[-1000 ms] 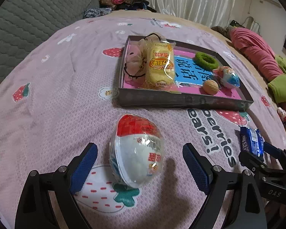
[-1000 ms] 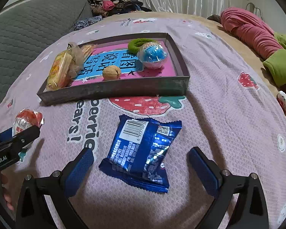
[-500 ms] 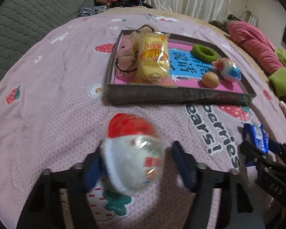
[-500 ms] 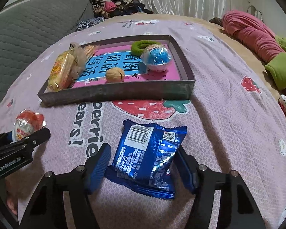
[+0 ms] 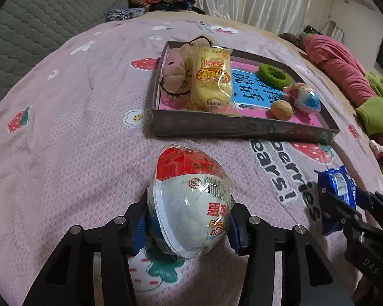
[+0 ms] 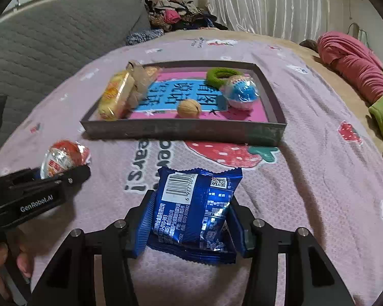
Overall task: Organize objects
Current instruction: 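Lift the egg and biscuit packet with both grippers and carry them over the tray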
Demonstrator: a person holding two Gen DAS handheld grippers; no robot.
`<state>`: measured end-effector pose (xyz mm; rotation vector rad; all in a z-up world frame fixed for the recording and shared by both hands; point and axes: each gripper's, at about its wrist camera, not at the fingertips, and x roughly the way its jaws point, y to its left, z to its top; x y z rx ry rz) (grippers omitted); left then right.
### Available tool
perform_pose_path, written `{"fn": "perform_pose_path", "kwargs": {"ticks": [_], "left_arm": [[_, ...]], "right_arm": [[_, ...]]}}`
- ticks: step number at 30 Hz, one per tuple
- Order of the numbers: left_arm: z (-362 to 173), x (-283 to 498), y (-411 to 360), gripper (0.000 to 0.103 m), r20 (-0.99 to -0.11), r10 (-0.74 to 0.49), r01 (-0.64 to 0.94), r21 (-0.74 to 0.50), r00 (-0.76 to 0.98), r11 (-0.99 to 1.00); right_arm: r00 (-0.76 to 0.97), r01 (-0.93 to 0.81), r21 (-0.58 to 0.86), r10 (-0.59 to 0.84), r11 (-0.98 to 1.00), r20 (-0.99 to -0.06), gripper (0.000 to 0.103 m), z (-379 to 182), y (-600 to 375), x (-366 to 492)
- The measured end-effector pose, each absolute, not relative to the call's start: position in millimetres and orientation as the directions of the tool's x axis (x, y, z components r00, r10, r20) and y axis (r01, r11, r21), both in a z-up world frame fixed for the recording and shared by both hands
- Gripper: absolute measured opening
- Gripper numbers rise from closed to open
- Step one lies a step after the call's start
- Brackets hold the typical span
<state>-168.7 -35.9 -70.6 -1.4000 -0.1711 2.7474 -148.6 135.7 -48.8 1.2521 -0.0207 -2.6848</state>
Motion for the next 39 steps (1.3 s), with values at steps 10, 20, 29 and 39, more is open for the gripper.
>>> {"fn": "perform_pose_path", "kwargs": {"ticks": [10, 20, 29, 39], "left_arm": [[-50.4, -146.5, -28.0, 0.051, -0.785, 0.1, -0.011, -0.118, -0.611, -0.993], [-0.6, -115.0, -5.8, 0.051, -0.747, 0.104, -0.054, -0.09, -0.656, -0.994], [41.4, -95.2, 8.5, 0.051, -0.717, 0.1, -0.078, -0.064, -0.69, -0.995], [82.2, -116.0, 15.6, 0.051, -0.688, 0.091, -0.092, -0.036, -0.72, -0.995]], "right_arm": [[-0.651, 0.155, 0.113, -0.188, -0.981, -0.736, 0.052, -33.5, 142.7, -134.3], [-0.705, 0.166, 0.088, -0.181, -0.982, -0.686, 0.052, 13.2, 147.6, -107.4], [-0.752, 0.16, 0.092, -0.182, -0.983, -0.633, 0.052, 60.3, 157.9, -89.3], [-0.781, 0.168, 0.077, -0.18, -0.983, -0.598, 0.052, 99.1, 160.5, -104.4]]}}
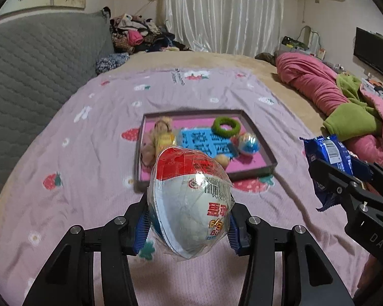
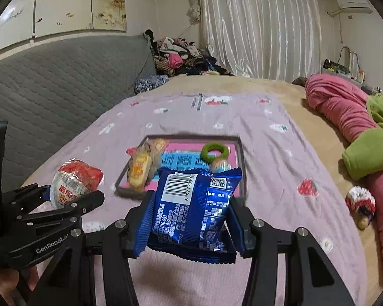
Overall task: Organize objects
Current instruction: 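Lift the egg and biscuit packet with both grippers and carry them over the tray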
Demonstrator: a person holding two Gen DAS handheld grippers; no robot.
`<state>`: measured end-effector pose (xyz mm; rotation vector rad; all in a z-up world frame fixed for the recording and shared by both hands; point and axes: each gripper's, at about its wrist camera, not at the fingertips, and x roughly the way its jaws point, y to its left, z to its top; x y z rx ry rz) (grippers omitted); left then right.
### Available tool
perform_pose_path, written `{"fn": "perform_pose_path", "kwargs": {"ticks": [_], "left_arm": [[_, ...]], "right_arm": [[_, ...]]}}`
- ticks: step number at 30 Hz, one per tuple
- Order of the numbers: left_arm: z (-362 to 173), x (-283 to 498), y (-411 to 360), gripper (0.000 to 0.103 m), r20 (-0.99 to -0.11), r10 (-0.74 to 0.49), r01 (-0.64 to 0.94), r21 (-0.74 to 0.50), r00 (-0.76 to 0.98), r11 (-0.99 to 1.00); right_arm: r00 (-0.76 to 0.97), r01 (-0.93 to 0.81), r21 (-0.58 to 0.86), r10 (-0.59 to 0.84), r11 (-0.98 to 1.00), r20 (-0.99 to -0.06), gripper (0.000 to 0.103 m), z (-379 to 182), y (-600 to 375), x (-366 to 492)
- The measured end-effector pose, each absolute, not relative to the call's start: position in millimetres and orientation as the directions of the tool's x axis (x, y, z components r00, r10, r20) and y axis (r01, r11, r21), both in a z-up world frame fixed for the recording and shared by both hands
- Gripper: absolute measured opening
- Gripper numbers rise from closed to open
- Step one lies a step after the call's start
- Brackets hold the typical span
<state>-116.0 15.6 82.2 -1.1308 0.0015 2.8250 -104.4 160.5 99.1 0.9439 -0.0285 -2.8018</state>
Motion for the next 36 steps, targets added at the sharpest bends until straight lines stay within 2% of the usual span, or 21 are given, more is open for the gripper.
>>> {"fn": "perform_pose_path", "kwargs": {"ticks": [10, 18, 28, 36], "left_arm": [[110.7, -177.7, 23.6, 0.051, -0.663, 0.089, -0.088, -0.034, -0.743, -0.996], [101.7, -239.2, 31.6, 0.051, -0.654, 0.107, -0.081, -0.069, -0.749, -0.994], [45.5, -293.1, 39.2, 0.051, -0.686, 0.123, -0.069, -0.106, -0.717, -0.992], [1.1, -298.8, 54.3, 0.051, -0.712, 0.12, -0.114, -0.057, -0.692, -0.992]], "right_arm": [[-0.817, 0.167, 0.047, -0.165, -0.985, -0.553, 0.052, 138.7, 168.3, -158.7], [-0.826, 0.179, 0.051, -0.178, -0.982, -0.535, 0.052, 134.9, 172.1, -210.4], [-0.814, 0.197, 0.089, -0.214, -0.976, -0.541, 0.052, 95.6, 165.5, -258.1], [-0.782, 0.213, 0.085, -0.222, -0.973, -0.582, 0.052, 48.8, 146.5, -293.1]]}}
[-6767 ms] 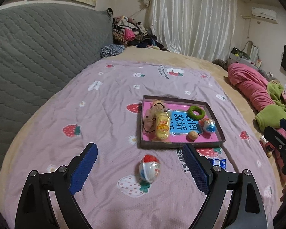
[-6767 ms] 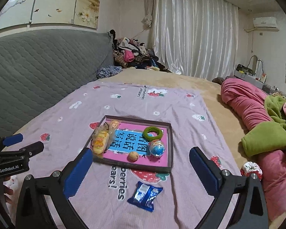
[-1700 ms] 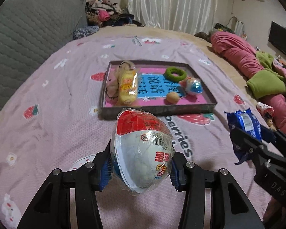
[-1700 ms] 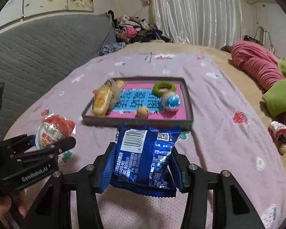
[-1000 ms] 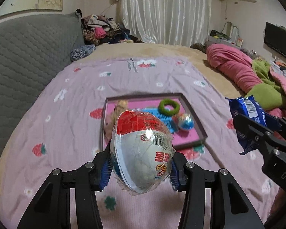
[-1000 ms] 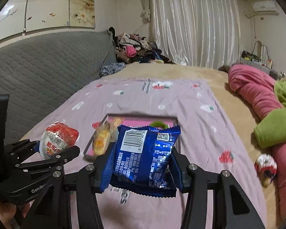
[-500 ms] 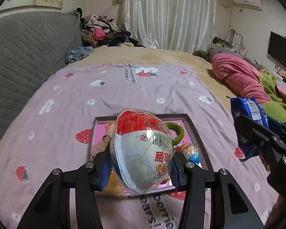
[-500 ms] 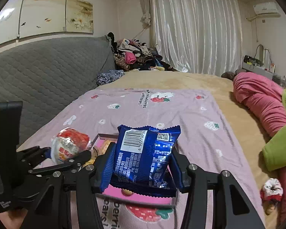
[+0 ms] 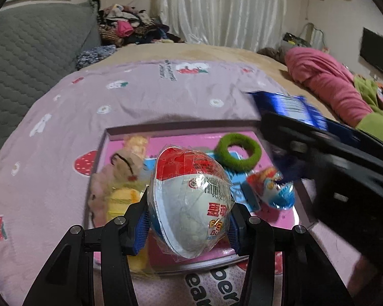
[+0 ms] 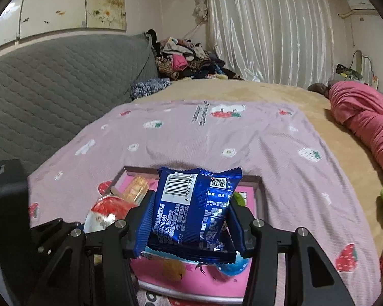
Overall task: Organize objects
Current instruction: 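Lift the egg and biscuit packet with both grippers and carry them over the tray, then lower the egg into the tray with the left gripper while the right gripper lowers the packet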
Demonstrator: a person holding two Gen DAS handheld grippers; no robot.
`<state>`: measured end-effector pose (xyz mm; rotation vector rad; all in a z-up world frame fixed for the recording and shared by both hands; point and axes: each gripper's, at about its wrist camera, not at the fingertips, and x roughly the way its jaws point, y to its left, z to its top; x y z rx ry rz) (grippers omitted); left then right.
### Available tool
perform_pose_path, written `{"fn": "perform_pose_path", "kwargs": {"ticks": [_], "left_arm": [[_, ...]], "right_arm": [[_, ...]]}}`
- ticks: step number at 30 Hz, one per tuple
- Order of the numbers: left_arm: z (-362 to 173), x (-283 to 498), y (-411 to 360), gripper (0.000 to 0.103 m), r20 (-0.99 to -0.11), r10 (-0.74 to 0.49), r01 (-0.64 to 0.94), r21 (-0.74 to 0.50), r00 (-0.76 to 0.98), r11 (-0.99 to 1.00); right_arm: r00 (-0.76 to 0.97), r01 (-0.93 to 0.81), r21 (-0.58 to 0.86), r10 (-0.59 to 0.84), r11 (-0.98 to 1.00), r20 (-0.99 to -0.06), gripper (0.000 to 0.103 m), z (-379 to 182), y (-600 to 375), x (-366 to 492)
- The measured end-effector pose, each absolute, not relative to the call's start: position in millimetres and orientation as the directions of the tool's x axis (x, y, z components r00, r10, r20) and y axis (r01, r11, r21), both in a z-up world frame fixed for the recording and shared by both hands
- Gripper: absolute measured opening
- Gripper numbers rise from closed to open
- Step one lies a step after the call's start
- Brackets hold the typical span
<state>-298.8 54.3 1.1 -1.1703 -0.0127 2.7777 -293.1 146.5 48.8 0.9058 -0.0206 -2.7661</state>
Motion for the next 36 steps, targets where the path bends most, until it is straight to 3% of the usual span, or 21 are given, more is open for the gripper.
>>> {"fn": "perform_pose_path", "kwargs": {"ticks": [18, 36], "left_arm": [[-46.9, -323.7, 42.1, 0.051, -0.764, 0.146, -0.109, -0.099, -0.628, -0.989], [-63.2, -328.8, 44.7, 0.051, -0.789, 0.151, -0.119, -0.099, -0.596, -0.988]], "right_arm": [[-0.708, 0.186, 0.028, -0.154, -0.982, -0.689, 0.052, -16.4, 143.0, -347.6], [-0.651, 0.189, 0.0, -0.125, -0.982, -0.749, 0.053, -42.3, 139.6, -360.6]]}}
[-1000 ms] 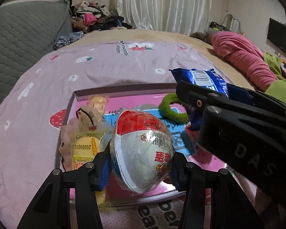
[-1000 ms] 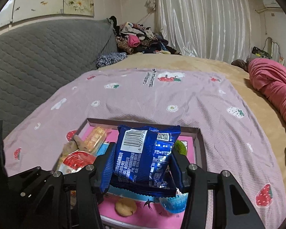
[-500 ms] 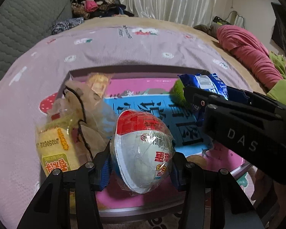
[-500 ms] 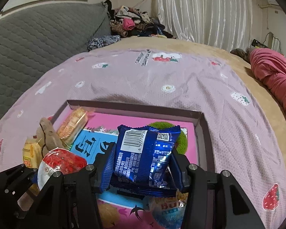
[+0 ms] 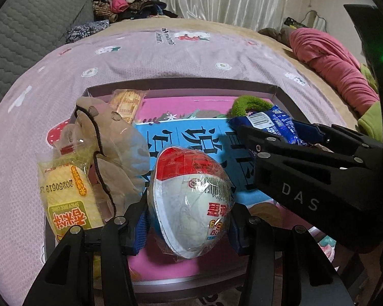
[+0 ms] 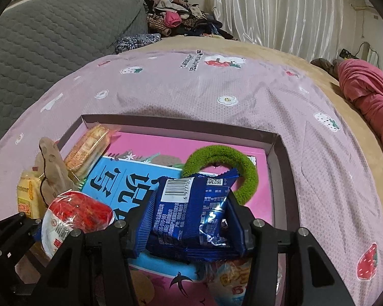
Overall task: Organize objects
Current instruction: 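Lower the egg into the tray with the left gripper while the right gripper lowers the packet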
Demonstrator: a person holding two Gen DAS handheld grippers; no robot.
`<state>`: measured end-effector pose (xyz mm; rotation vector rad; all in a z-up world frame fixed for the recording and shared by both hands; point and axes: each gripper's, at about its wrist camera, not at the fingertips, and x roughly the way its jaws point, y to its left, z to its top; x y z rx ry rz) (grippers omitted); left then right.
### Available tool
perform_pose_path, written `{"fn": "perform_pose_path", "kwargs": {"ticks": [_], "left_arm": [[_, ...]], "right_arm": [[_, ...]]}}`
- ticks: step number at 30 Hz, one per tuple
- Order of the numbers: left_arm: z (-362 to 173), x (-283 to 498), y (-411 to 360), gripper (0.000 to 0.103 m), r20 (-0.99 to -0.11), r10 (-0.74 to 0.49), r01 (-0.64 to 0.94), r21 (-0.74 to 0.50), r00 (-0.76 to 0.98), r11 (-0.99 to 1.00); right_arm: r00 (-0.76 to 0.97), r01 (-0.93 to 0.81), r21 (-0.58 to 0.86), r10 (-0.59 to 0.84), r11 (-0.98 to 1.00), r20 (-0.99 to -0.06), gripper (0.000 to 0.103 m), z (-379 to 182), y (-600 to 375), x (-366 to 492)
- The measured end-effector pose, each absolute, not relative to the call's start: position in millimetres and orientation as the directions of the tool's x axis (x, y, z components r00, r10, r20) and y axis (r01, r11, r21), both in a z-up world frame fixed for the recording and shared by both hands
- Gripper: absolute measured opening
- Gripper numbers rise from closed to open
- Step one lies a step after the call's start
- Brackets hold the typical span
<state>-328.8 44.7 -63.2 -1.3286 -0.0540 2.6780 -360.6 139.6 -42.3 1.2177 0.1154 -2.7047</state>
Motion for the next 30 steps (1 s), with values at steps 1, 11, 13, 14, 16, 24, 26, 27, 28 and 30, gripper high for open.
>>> {"fn": "perform_pose_path", "kwargs": {"ticks": [1, 11, 13, 14, 16, 24, 26, 27, 28, 30], "left_arm": [[-63.6, -329.1, 44.8, 0.051, -0.789, 0.148, -0.118, -0.096, -0.596, -0.988], [-66.0, -331.1, 45.3, 0.052, -0.791, 0.142, -0.115, -0.091, -0.595, -0.989], [-66.0, -330.4, 45.7, 0.052, -0.794, 0.143, -0.118, -0.09, -0.591, -0.989], [-66.0, -330.3, 45.5, 0.052, -0.795, 0.144, -0.117, -0.092, -0.59, -0.989], [-65.2, -329.9, 45.1, 0.055, -0.795, 0.148, -0.116, -0.098, -0.588, -0.988], [-56.7, -325.2, 42.3, 0.067, -0.782, 0.158, -0.118, -0.108, -0.603, -0.987], [-54.9, -324.3, 41.7, 0.073, -0.781, 0.167, -0.119, -0.119, -0.603, -0.986], [-53.4, -323.5, 41.5, 0.077, -0.778, 0.172, -0.12, -0.125, -0.605, -0.985], [-51.1, -322.3, 41.3, 0.077, -0.772, 0.178, -0.123, -0.129, -0.61, -0.984], [-46.7, -319.7, 41.3, 0.077, -0.765, 0.174, -0.125, -0.123, -0.62, -0.985]], "right_arm": [[-0.652, 0.188, 0.001, -0.126, -0.982, -0.748, 0.053, -42.3, 139.5, -360.7], [-0.658, 0.183, 0.011, -0.131, -0.983, -0.741, 0.053, -40.8, 142.5, -359.8], [-0.661, 0.183, 0.011, -0.131, -0.983, -0.739, 0.053, -39.6, 143.0, -359.0], [-0.662, 0.184, 0.01, -0.131, -0.983, -0.738, 0.053, -38.8, 143.0, -358.4], [-0.671, 0.184, 0.009, -0.132, -0.983, -0.73, 0.053, -36.2, 143.0, -356.6], [-0.696, 0.179, 0.008, -0.133, -0.984, -0.706, 0.054, -25.1, 143.4, -351.0], [-0.698, 0.177, 0.012, -0.134, -0.984, -0.704, 0.055, -23.9, 144.5, -350.3], [-0.7, 0.175, 0.013, -0.133, -0.984, -0.702, 0.056, -23.1, 144.9, -349.4], [-0.703, 0.174, 0.013, -0.133, -0.985, -0.699, 0.056, -22.1, 145.8, -347.8], [-0.709, 0.17, 0.014, -0.132, -0.985, -0.693, 0.058, -19.3, 148.3, -346.3]]}}
